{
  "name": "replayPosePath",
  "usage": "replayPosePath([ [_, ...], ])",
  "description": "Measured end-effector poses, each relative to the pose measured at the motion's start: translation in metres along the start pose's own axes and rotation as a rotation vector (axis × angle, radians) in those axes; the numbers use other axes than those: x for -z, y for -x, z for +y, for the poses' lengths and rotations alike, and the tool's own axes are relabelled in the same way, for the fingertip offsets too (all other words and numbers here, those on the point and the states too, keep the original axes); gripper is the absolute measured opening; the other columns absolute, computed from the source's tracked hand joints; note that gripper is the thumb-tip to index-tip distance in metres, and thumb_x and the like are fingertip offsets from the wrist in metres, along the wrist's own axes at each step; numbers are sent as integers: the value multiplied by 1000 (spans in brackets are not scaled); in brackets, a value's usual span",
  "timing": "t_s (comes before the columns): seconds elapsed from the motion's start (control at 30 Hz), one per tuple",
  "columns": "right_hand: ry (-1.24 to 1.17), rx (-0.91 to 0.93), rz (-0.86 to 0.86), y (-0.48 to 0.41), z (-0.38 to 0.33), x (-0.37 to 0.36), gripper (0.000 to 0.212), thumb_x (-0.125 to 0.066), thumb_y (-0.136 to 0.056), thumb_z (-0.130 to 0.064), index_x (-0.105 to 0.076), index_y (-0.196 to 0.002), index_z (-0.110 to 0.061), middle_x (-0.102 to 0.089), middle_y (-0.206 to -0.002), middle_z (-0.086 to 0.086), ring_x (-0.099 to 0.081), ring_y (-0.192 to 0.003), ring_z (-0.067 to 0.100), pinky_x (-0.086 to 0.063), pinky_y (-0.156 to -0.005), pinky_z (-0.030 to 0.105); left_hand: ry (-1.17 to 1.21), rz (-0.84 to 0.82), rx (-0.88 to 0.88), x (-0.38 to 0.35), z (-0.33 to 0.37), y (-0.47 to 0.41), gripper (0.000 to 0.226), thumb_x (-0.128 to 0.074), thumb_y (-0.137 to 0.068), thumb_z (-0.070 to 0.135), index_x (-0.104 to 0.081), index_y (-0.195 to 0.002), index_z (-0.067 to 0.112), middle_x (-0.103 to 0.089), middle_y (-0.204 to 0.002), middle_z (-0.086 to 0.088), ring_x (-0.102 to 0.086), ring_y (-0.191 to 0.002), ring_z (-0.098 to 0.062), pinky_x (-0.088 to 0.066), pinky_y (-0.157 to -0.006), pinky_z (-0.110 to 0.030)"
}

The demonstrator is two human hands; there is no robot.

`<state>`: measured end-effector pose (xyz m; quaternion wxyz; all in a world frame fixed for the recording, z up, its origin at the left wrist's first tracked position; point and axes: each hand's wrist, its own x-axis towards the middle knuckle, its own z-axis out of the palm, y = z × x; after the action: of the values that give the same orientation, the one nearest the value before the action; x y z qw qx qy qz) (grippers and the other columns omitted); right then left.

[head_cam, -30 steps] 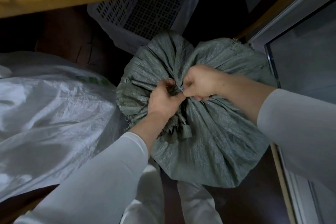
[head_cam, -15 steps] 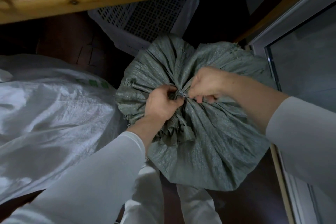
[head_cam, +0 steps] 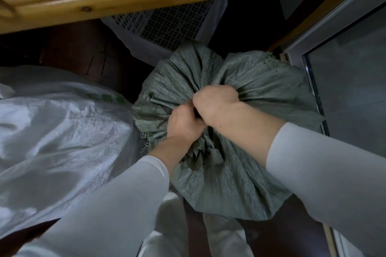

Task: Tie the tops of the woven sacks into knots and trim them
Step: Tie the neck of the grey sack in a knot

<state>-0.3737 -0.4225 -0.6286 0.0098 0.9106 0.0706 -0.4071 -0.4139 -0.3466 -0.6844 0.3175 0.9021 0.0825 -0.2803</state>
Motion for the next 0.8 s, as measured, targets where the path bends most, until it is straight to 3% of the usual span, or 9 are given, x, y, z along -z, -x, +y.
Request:
replayPosePath([
  [0.17,37,-33,-58,-9,1,-8,35,-42,-96,-6,-50,-130,-6,-49,-138,9,-47,-127,27,-42,-97,38,6,12,-31,3,1,1,31,-61,-81,16,-61,-112,11,-67,-109,-16,-61,-104,-33,-48,-76,-34],
  [0.23,90,-5,-80,-7,3,-8,37,-48,-94,-8,-49,-131,-7,-48,-139,9,-46,-127,28,-41,-98,39,24,11,-35,3,1,1,32,-62,-80,16,-61,-112,14,-68,-107,-15,-61,-103,-32,-48,-75,-33],
  [0.33,110,38,-110,-6,7,-5,37,-53,-92,-11,-50,-129,-10,-50,-135,7,-49,-123,27,-43,-96,39,7,11,-48,2,2,1,34,-64,-79,18,-62,-113,15,-68,-108,-14,-61,-104,-32,-48,-77,-32],
  [0.5,8,60,-132,-8,17,-5,27,-55,-90,-19,-56,-116,-11,-58,-105,7,-52,-88,24,-45,-78,30,10,19,-73,0,-3,0,36,-69,-78,27,-63,-112,16,-70,-105,-13,-63,-102,-30,-50,-78,-33],
  [0.7,77,89,-113,1,20,-9,29,-48,-93,-14,-55,-121,-10,-57,-122,6,-56,-112,26,-41,-78,31,-42,60,-90,-2,1,4,39,-64,-78,25,-60,-117,22,-69,-107,-13,-62,-104,-33,-50,-85,-36],
  [0.8,138,176,-57,6,26,-7,21,-47,-92,-15,-58,-110,-12,-57,-106,5,-56,-105,24,-36,-73,29,-54,81,-74,-4,1,4,45,-64,-77,32,-59,-122,27,-68,-111,-12,-61,-107,-32,-51,-87,-37],
])
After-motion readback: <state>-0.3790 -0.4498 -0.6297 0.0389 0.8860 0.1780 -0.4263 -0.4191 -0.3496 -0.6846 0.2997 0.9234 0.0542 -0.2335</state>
